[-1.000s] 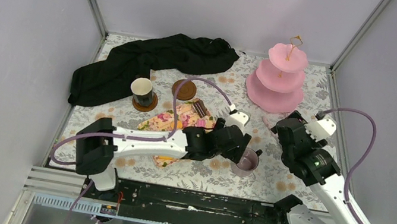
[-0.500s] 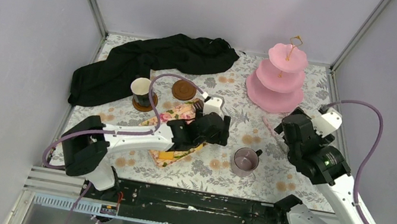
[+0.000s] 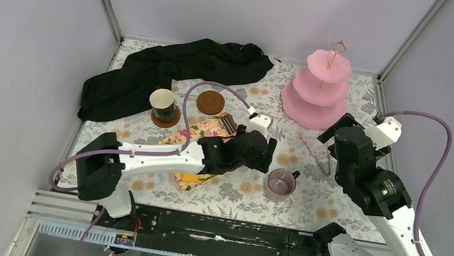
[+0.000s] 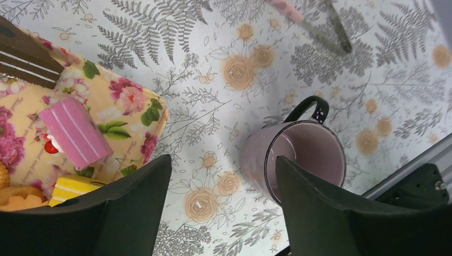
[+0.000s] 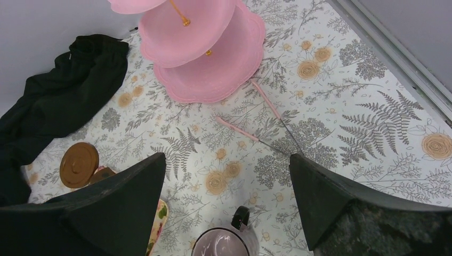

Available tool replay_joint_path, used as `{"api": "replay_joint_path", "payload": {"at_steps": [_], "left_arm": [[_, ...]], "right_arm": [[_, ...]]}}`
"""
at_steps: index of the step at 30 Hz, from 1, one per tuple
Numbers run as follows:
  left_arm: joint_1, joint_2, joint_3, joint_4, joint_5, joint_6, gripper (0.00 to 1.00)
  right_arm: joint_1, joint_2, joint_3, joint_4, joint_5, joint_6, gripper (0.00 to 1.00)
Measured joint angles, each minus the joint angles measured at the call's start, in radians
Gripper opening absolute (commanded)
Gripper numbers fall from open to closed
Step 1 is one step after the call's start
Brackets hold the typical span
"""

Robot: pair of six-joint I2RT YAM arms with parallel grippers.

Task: Serve the afternoon tea

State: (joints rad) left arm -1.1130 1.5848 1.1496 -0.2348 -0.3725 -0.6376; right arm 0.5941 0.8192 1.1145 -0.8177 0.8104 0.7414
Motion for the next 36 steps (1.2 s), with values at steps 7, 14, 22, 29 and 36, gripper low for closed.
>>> {"api": "replay_joint_path", "payload": {"at_steps": [7,14,22,29,36], "left_arm": [[-0.021,0.100,0.025,-0.011,0.053,0.062,0.78],[-0.026,0.192,0.051,-0.011,0.106,0.098,0.76],[-0.026,0.248,0.095,-0.011,0.146,0.116,0.59],[-0.026,0.315,0.151,-0.005,0.179,0.127,0.08],[-0.026,0.338,0.180,-0.012,0.195,0.135,0.00]], "right_arm": [[0.000,0.015,-0.029,0.043,-0.003,-0.011,0.94],[0.000,0.040,-0.055,0.055,-0.011,-0.027,0.94],[0.000,0.028,-0.060,0.071,-0.011,-0.045,0.94],[0.000,0.021,-0.089,0.084,-0.011,-0.051,0.94],[0.000,0.012,-0.097,0.094,-0.010,-0.057,0.94]]}}
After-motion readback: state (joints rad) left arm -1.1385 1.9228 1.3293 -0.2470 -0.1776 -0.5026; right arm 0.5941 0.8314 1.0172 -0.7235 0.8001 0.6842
